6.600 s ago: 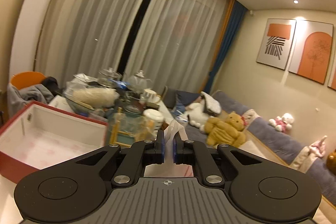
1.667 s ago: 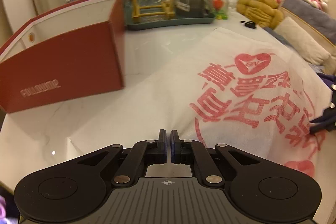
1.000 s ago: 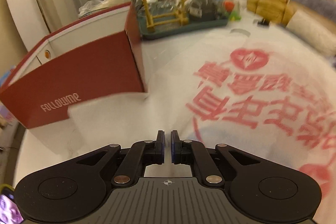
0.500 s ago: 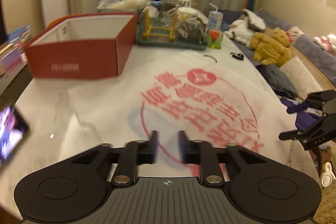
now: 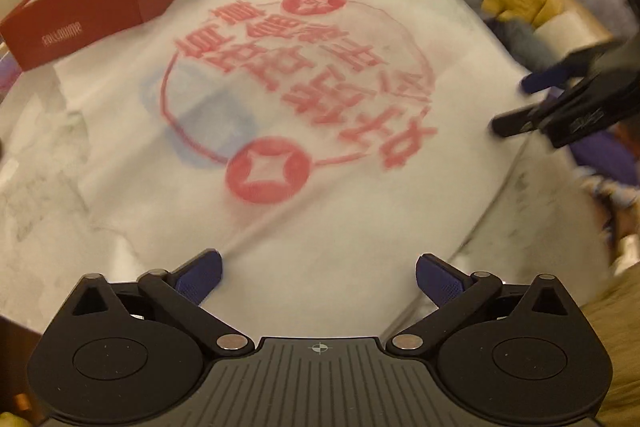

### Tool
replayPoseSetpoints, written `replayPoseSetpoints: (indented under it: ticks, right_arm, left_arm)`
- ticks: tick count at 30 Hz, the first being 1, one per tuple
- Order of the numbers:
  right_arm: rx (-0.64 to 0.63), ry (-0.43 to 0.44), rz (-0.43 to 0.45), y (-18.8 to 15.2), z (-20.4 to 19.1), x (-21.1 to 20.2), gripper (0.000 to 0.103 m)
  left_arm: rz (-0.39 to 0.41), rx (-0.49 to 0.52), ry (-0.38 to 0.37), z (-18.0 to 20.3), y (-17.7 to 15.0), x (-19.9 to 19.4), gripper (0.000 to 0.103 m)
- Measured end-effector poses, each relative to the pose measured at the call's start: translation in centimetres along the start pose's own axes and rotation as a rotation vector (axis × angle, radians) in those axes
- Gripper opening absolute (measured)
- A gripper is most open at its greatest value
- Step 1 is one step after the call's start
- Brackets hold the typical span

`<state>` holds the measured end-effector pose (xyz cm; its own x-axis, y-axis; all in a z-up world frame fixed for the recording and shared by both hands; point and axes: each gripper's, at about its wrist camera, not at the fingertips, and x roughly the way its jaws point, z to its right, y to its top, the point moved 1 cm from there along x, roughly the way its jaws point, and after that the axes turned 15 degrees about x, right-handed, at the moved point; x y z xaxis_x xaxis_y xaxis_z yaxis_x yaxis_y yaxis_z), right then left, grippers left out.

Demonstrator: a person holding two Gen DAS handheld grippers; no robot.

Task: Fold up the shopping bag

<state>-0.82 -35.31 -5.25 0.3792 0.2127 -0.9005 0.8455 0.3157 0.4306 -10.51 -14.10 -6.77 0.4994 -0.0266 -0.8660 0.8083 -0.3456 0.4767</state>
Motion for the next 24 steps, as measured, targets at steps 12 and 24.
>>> replayPoseSetpoints:
  ticks: [12, 24]
  right_arm:
    - [-0.075, 0.028, 0.057, -1.6, -3.1, -1.5, 0.003]
    - [-0.249, -0.107, 0.063, 2.5, -2.6, -1.8, 0.028]
  left_arm:
    - [0.059, 0.001, -0.128, -1.9, 0.0, -1.2, 0.009]
    - [0.317, 0.088, -0.169, -8.8, -0.1, -4.2, 0.012]
